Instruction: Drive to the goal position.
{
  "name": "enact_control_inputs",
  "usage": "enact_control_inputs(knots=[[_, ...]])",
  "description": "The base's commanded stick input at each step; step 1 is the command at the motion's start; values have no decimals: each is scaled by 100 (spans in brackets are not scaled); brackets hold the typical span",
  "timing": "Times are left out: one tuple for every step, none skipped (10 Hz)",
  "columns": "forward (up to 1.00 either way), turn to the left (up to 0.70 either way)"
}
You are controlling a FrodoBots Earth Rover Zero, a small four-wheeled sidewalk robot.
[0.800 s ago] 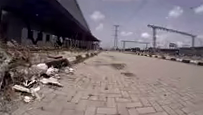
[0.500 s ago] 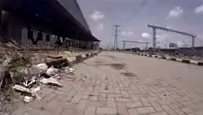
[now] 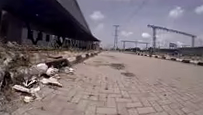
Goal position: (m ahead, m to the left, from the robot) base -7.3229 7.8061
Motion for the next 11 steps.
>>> enact_control_inputs(knots=[[0, -45], [0, -45], [0, -45], [0, -45], [0, -45], [0, -45], [0, -45], [0, -45], [0, -45], [0, -45], [0, -45]])
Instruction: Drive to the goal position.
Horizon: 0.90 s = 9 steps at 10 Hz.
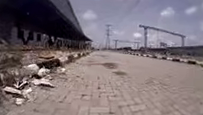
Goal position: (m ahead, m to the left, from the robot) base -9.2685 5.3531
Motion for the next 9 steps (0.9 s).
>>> enact_control_inputs(knots=[[0, -45], [0, -45], [0, -45], [0, -45], [0, -45], [0, -45], [0, -45], [0, -45], [0, -45]])
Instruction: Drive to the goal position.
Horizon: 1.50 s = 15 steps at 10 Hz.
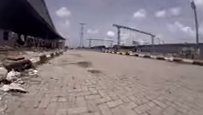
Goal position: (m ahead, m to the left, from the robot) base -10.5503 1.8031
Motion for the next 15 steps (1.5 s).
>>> enact_control_inputs(knots=[[0, -45], [0, -45], [0, -45], [0, -45], [0, -45], [0, -45], [0, -45], [0, -45], [0, -45], [0, -45], [0, -45], [0, -45], [0, -45], [0, -45], [0, -45]])
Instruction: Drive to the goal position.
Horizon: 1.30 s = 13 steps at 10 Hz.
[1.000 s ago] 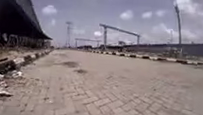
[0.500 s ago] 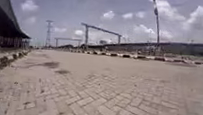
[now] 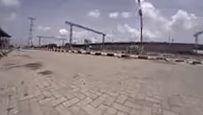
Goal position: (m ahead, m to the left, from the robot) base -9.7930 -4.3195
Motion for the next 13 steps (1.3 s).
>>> enact_control_inputs(knots=[[0, -45], [0, -45], [0, -45], [0, -45], [0, -45], [0, -45], [0, -45], [0, -45], [0, -45], [0, -45], [0, -45], [0, -45], [0, -45]])
